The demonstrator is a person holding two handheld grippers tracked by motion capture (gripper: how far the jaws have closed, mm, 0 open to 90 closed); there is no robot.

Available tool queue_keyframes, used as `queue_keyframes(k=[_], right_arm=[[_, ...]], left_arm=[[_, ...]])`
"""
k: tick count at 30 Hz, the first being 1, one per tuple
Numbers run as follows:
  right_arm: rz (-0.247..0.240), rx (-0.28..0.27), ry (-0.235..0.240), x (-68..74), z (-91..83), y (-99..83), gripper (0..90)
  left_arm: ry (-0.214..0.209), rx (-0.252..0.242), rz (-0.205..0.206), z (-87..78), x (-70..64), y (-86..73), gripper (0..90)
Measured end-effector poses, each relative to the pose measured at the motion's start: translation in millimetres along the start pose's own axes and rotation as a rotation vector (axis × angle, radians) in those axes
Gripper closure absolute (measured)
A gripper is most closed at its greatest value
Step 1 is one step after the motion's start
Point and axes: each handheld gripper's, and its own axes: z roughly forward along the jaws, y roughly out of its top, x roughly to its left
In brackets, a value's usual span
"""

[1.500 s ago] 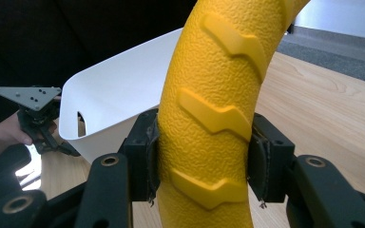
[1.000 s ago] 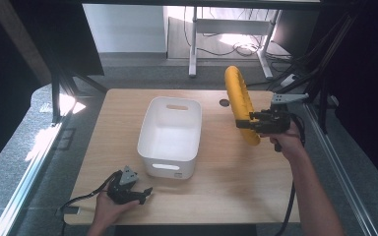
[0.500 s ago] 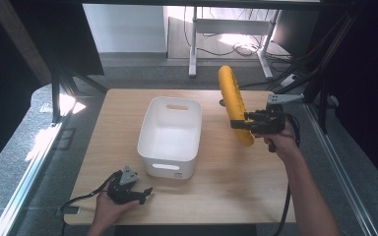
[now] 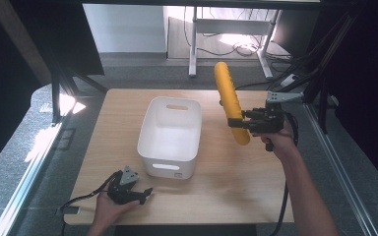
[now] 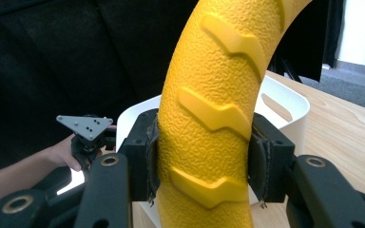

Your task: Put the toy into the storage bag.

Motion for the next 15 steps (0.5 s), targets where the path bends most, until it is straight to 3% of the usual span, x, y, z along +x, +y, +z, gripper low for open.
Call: queue_keyframes(k=[15], right_arm=[[-0.025,-0.022,0.013,10.4,3.9,6.9,51.5]], left_arm=[[0.003,-0.002,0.002,-0.9,0.3,0.1,20.1]])
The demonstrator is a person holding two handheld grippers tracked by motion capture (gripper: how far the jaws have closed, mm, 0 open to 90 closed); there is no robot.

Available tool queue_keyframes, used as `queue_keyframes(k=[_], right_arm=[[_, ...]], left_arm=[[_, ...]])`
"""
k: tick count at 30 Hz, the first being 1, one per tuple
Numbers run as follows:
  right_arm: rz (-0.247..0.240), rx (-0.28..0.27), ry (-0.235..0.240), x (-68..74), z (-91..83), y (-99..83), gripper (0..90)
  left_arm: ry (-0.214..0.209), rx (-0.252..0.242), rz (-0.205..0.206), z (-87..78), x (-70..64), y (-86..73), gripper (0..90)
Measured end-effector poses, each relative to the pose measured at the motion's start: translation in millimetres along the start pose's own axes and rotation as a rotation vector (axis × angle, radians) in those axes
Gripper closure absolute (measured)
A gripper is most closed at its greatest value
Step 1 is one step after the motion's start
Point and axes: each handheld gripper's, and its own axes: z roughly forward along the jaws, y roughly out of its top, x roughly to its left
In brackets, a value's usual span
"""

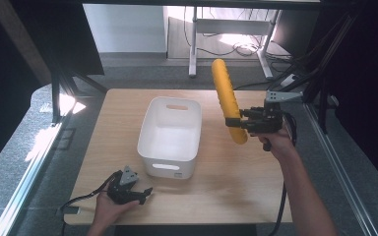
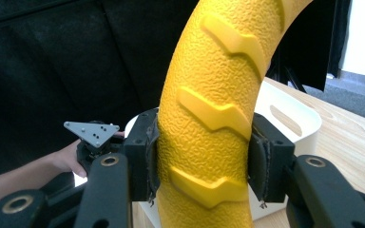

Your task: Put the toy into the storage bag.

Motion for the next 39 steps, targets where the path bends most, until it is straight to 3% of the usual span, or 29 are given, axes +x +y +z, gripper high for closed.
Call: queue_keyframes(k=[39], right_arm=[[-0.092,-0.086,0.087,37.4,12.5,38.2,51.5]], left_arm=[[-0.001,-0.002,-0.002,0.3,-0.2,0.1,20.1]])
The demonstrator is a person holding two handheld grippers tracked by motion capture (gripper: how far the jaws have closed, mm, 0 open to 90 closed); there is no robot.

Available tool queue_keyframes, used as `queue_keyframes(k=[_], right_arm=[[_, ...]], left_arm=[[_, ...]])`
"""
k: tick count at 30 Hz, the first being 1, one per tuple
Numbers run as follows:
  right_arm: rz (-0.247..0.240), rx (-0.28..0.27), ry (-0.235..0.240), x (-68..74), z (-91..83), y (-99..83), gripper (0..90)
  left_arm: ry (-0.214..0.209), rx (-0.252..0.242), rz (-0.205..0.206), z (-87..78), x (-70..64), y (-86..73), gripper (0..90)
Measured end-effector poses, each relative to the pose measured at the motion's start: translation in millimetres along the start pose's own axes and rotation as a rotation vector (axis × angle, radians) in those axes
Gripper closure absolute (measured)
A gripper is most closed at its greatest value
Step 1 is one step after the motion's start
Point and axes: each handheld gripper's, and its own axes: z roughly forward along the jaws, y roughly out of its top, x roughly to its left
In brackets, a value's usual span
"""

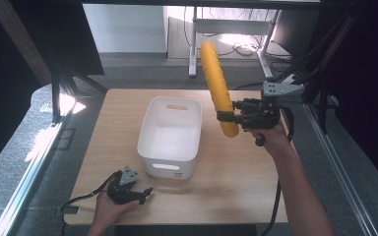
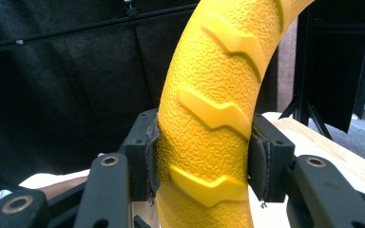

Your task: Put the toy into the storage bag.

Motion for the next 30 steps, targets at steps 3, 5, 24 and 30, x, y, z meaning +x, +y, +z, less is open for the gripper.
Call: queue_keyframes(k=[3,5,24,30], right_arm=[[-0.002,0.001,0.006,0.9,2.3,1.5,51.5],[0.001,-0.005,0.01,1.0,4.5,2.3,51.5],[-0.037,-0.017,0.056,11.5,22.5,19.4,51.5],[-0.048,-0.02,0.073,15.1,28.6,23.9,51.5]], left_arm=[[-0.001,0.001,0.0,0.5,-0.2,-0.1,20.1],[-0.001,0.001,-0.001,0.5,-0.2,-0.1,20.1],[-0.002,0.002,0.0,0.8,0.4,-0.6,20.0],[0.002,0.003,0.003,0.0,0.8,-0.6,19.9]])
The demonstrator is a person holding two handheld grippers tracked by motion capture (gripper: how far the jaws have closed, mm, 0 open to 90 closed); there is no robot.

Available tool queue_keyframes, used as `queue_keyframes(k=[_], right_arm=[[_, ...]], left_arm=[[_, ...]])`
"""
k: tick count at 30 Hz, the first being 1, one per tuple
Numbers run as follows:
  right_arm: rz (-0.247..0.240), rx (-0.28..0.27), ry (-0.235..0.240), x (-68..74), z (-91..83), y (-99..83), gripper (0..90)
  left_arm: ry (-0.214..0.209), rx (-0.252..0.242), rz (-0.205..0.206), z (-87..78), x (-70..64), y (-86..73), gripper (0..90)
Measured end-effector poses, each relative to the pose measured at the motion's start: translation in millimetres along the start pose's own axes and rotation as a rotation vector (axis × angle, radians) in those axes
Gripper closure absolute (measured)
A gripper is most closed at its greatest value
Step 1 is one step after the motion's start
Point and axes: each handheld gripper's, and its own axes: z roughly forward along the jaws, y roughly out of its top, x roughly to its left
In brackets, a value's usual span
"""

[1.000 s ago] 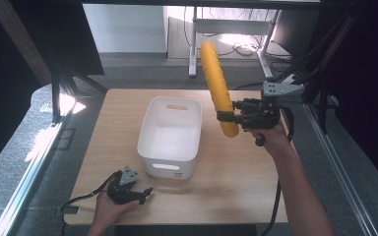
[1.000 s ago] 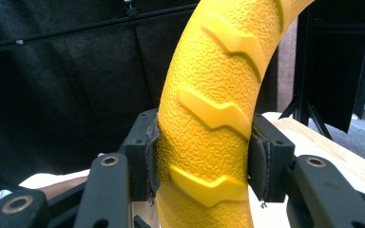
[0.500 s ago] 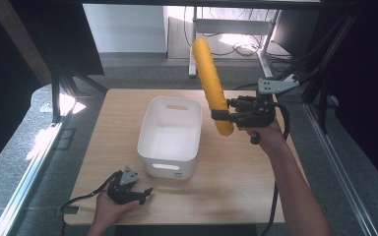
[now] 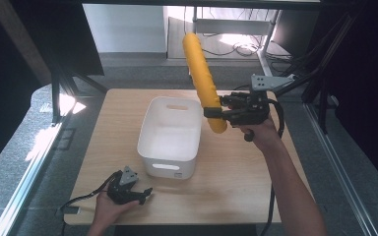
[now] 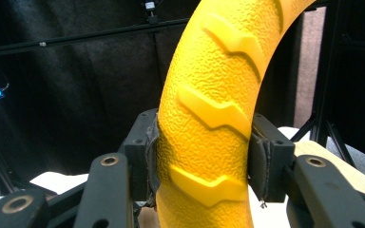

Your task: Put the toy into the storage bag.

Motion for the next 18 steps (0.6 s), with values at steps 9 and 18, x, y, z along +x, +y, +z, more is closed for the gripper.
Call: queue_keyframes(k=[9,18], right_arm=[[-0.006,-0.008,0.031,3.0,10.5,5.1,51.4],[-0.005,-0.007,0.06,4.7,22.3,6.0,51.5]], left_arm=[[0.0,-0.003,-0.001,-0.8,0.3,0.0,19.9],[0.003,-0.003,0.001,-1.1,0.3,-0.1,19.9]])
